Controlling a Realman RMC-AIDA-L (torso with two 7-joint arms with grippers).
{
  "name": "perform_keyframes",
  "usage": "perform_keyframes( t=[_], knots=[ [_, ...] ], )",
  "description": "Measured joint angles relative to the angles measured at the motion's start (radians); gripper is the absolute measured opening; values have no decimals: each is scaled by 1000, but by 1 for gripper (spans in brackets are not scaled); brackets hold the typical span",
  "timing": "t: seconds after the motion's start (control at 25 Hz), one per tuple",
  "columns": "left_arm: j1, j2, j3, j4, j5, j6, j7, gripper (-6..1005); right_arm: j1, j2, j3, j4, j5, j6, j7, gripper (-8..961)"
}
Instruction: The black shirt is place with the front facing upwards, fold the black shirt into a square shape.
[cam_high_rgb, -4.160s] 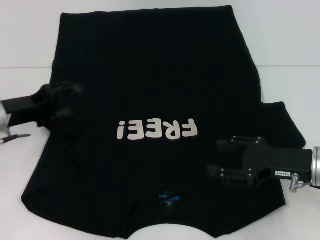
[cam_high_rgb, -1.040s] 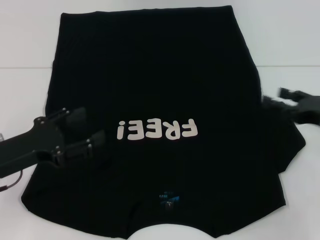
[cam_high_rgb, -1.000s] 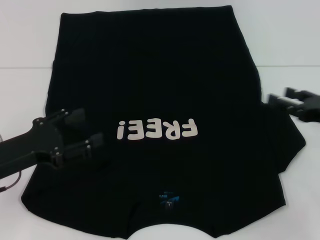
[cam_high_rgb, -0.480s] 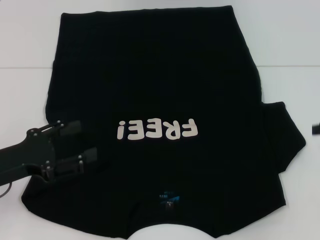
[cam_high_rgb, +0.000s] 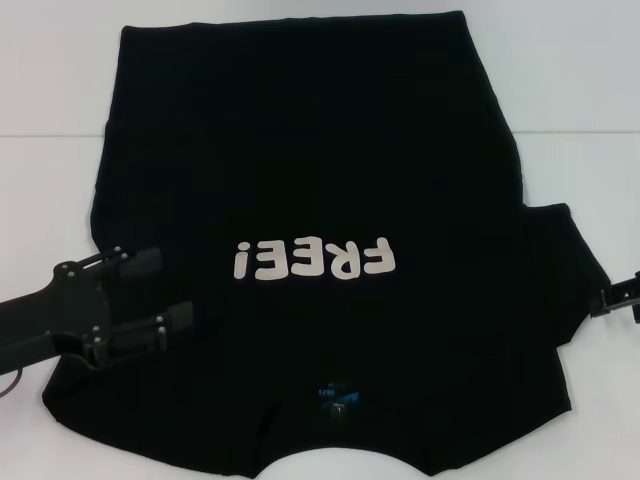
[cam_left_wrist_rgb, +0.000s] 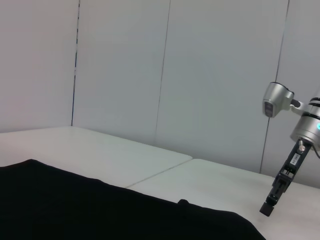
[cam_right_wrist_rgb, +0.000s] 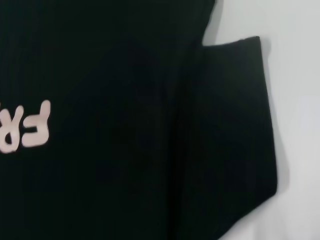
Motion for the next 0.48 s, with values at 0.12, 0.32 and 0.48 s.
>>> perform_keyframes(
  t=[0.12, 0.32, 0.48],
  knots=[
    [-2, -2, 0, 0, 0, -6, 0, 843, 4, 1, 3, 10, 7, 33, 1, 766],
    [-5, -5, 0, 0, 0, -9, 0, 843, 16, -4, -1, 54, 42, 64, 0, 766],
    [-5, -6, 0, 0, 0, -9, -1, 843, 28, -8, -1, 90, 45, 72, -4, 766]
  ],
)
